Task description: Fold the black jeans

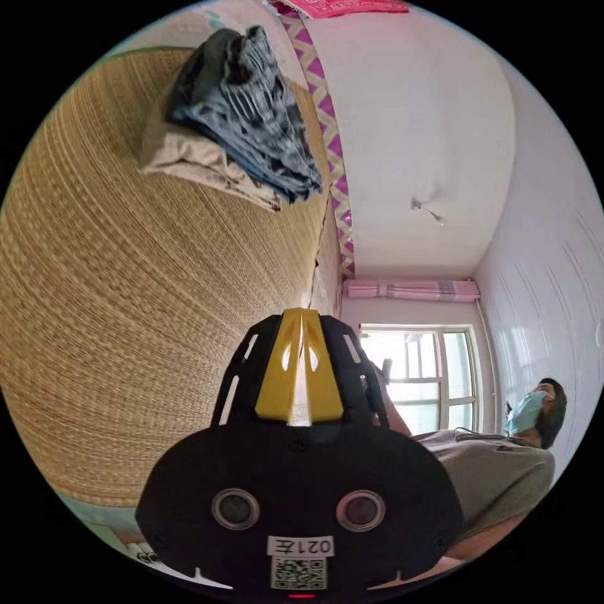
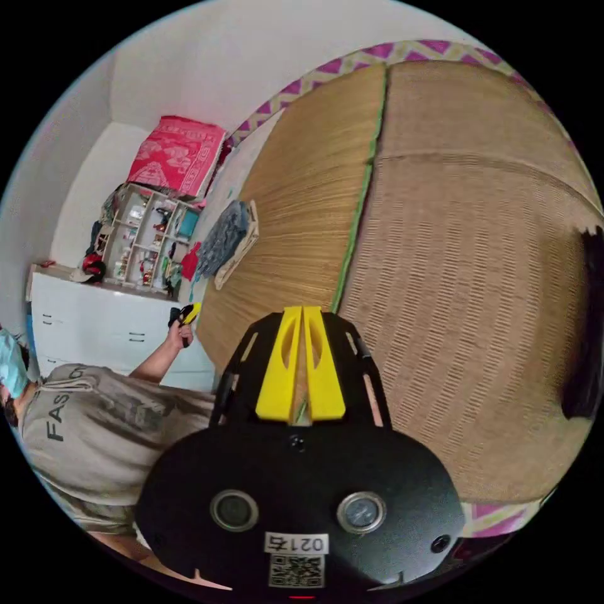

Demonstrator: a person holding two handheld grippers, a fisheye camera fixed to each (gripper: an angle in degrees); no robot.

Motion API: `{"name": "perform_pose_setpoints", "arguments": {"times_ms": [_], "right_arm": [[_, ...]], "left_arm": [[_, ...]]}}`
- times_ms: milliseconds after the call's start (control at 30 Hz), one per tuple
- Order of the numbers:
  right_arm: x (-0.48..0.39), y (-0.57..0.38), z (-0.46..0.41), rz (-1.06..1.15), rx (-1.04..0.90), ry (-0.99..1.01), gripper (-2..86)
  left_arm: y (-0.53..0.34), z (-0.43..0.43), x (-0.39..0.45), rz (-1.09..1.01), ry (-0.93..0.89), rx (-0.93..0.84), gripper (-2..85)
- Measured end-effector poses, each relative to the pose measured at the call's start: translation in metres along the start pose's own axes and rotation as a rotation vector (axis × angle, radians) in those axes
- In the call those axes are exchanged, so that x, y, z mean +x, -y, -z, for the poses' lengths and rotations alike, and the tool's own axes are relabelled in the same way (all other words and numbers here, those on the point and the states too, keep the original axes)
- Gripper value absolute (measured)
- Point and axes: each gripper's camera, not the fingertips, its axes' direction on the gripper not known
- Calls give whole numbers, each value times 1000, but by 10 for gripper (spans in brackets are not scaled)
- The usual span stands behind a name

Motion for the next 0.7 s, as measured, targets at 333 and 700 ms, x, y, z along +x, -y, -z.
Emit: {"name": "perform_pose_setpoints", "arguments": {"times_ms": [333, 700], "right_arm": [[80, -142, 136, -67, 204, -681, 27], [211, -107, 119, 70, 125, -808, 129]], "left_arm": [[-77, -189, 301, -502, 411, -81, -3], [-225, -295, 549, -647, 810, -110, 1]]}}
